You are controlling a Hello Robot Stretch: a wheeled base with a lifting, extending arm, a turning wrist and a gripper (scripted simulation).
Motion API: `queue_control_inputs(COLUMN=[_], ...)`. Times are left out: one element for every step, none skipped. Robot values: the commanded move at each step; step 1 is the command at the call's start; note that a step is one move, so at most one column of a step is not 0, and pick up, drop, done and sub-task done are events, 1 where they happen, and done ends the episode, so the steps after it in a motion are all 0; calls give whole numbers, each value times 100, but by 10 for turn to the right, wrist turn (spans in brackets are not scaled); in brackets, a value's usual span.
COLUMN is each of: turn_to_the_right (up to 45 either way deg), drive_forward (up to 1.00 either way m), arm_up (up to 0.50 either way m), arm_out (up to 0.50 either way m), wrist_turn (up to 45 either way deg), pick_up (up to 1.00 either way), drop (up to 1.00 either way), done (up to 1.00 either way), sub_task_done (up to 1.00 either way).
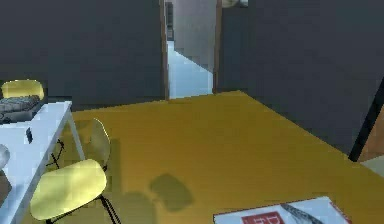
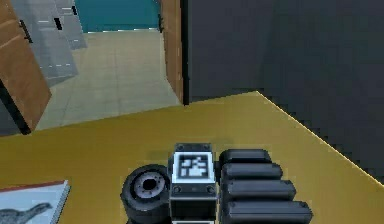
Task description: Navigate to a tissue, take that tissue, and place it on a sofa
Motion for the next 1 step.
queue_control_inputs(turn_to_the_right=[-30], drive_forward=[0], arm_up=[0], arm_out=[0], wrist_turn=[0], pick_up=[0], drop=[0], done=[0], sub_task_done=[0])
